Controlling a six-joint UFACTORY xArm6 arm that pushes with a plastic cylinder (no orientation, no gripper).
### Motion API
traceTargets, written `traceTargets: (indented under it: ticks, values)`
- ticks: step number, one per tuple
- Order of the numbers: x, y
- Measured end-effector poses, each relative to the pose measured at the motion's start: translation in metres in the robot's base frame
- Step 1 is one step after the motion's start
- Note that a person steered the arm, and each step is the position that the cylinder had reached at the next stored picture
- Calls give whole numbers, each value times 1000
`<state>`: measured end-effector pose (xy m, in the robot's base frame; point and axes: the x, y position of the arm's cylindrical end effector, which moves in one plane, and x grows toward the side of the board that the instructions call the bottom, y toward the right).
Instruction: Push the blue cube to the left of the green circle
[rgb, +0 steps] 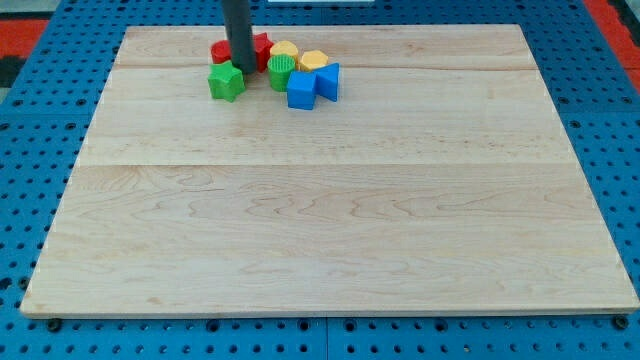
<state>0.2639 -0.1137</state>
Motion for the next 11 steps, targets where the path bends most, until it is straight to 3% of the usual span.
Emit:
traceTargets:
  ticks: [1, 3, 5, 8, 9, 10, 11]
  values:
    - [-11, 3]
    - [19, 76]
    - [25, 70]
    - [45, 208]
    - [75, 233]
    - [61, 199]
    - [74, 220]
